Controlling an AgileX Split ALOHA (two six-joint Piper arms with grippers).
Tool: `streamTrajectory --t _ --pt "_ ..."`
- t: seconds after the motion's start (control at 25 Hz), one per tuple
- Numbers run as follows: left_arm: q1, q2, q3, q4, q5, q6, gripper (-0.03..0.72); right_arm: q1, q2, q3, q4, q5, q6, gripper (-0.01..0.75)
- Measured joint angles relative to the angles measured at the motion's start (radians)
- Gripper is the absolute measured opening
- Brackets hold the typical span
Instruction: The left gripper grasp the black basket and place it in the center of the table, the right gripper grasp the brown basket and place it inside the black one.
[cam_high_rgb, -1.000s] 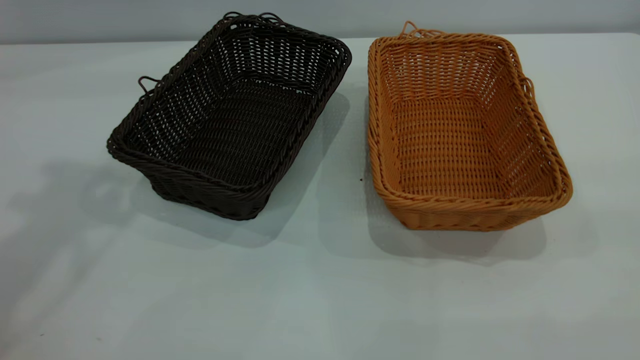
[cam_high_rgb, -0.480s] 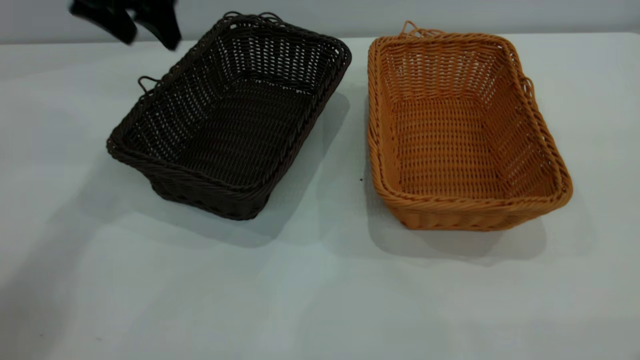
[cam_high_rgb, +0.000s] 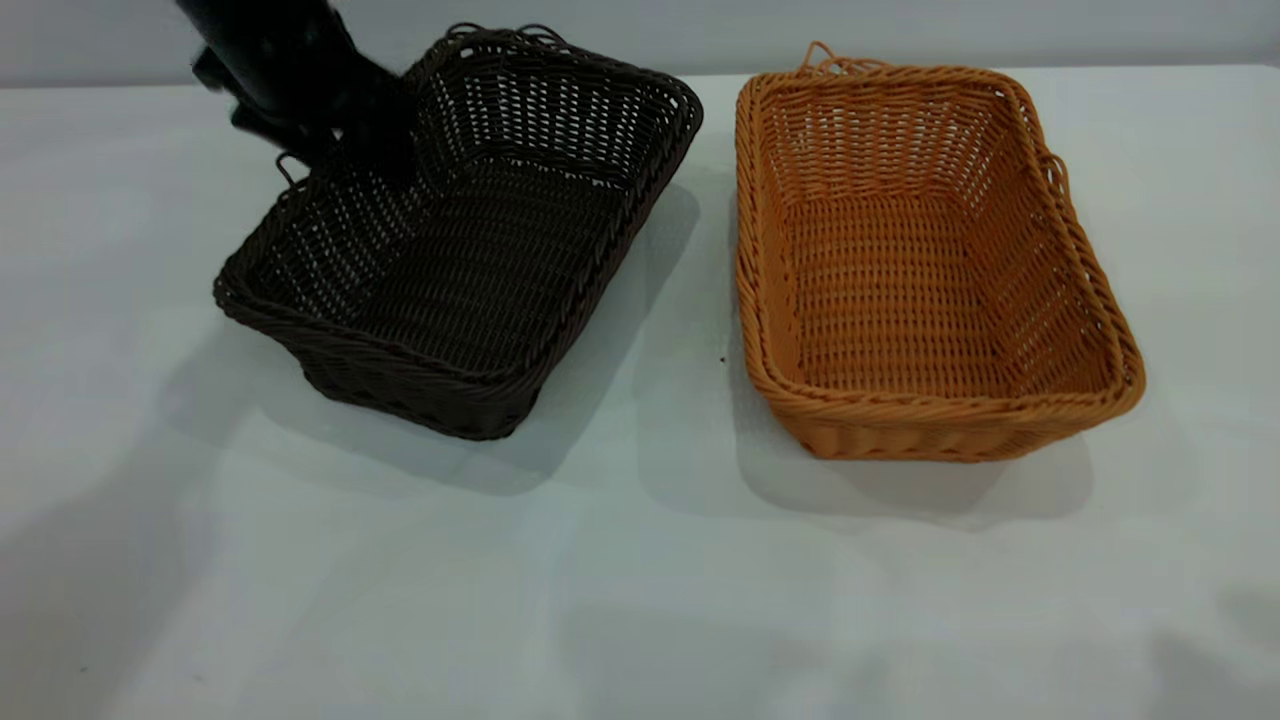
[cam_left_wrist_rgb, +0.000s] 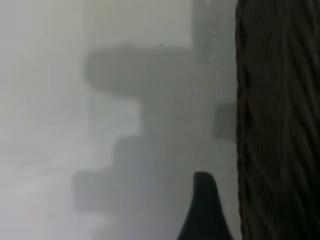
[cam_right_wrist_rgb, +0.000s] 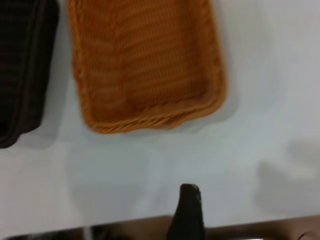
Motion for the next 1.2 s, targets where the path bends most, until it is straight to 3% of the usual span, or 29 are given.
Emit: streamTrajectory --t 0.08,0.24,0.32,0.48,0.6,0.8,1.2 --pt "-0.009 0.03 0.0 0.0 -0.034 0.002 0.433 0.0 0.084 0.0 0.082 -0.024 -0.047 0.575" --pt "-0.017 0.054 -0.005 -0.008 -0.09 0.001 0.232 0.0 0.262 -0.002 0.275 -0.068 -0.156 0.575" --pt "-0.018 0.054 -0.013 0.0 -0.082 0.022 0.197 0.0 0.37 -0.005 0.385 -0.082 -0.214 0.575" --pt "-0.018 0.017 -0.03 0.002 -0.079 0.021 0.172 0.0 0.577 -0.01 0.639 -0.103 -0.284 0.575" --pt "-0.016 -0.045 -0.031 0.007 -0.09 0.024 0.113 0.0 0.722 -0.013 0.815 -0.12 -0.305 0.575" --pt "-0.008 -0.129 -0.031 0.006 -0.1 0.024 0.102 0.001 0.963 -0.019 1.034 -0.142 -0.39 0.565" --pt "0.009 -0.138 -0.031 0.007 -0.119 0.04 0.099 0.043 1.324 -0.13 1.227 -0.143 -0.559 0.534"
